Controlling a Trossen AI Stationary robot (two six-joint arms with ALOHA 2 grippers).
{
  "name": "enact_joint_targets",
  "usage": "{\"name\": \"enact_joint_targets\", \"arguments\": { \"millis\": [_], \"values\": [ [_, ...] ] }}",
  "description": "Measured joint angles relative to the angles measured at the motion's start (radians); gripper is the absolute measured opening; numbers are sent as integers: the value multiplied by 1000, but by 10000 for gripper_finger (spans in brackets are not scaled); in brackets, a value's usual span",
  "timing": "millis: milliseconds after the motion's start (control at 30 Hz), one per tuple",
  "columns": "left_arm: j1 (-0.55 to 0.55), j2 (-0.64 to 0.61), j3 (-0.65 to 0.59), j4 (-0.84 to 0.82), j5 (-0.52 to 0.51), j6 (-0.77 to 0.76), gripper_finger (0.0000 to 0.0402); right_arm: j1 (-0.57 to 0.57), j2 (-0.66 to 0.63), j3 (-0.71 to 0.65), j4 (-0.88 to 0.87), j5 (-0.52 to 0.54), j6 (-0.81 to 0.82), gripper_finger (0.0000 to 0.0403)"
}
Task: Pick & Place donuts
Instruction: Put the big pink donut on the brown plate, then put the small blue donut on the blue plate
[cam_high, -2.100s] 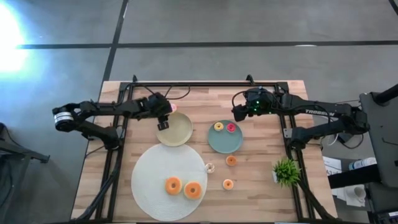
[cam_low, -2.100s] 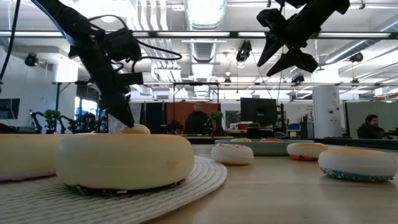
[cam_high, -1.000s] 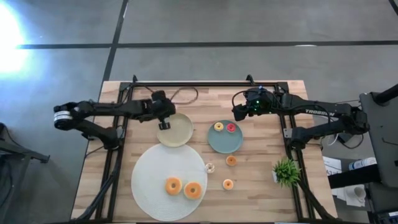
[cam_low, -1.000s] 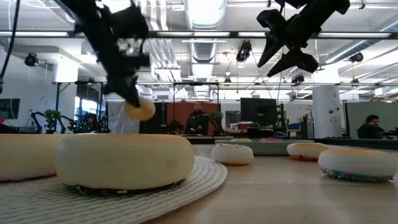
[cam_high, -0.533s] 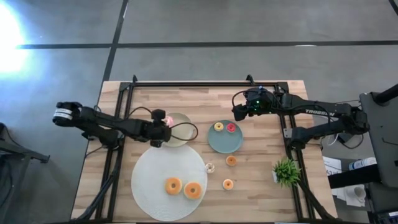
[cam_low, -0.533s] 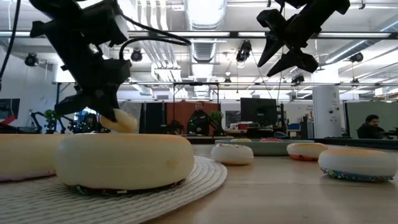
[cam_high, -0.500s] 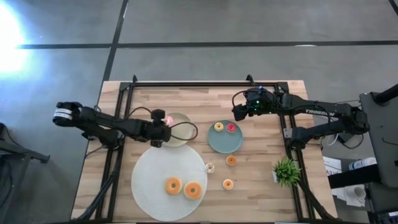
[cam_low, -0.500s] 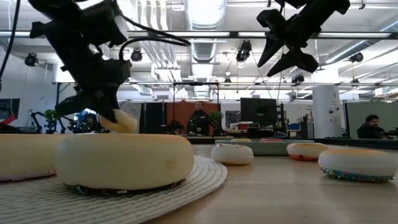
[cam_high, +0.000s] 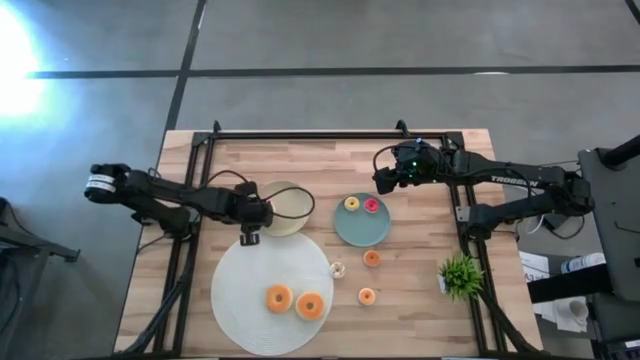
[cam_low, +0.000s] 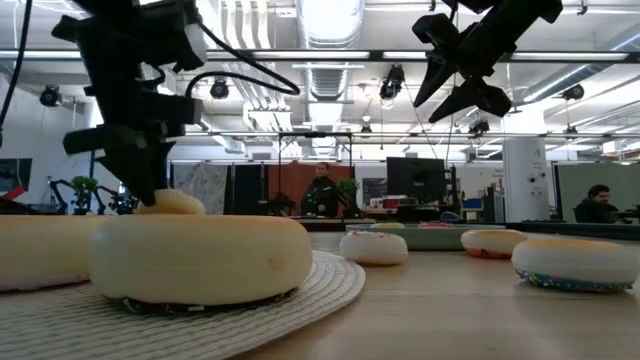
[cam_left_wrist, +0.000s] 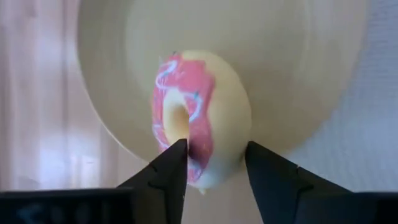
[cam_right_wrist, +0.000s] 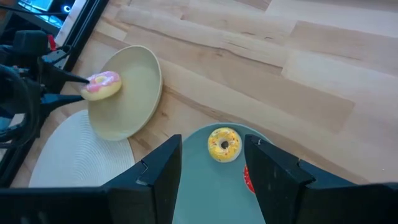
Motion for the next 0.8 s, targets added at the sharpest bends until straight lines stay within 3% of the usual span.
{"name": "enact_joint_targets", "arguments": {
  "millis": [233, 433, 800],
  "values": [
    [-1, -5, 69, -42, 77, -2, 145, 0, 0, 0, 14, -24, -8, 167],
    [-8, -62, 186, -160, 81, -30, 145, 10, 14, 0, 58, -225, -63, 167],
    [-40, -194, 243, -109, 84, -157, 145, 193, 237, 0, 32, -379, -127, 167]
  ]
}}
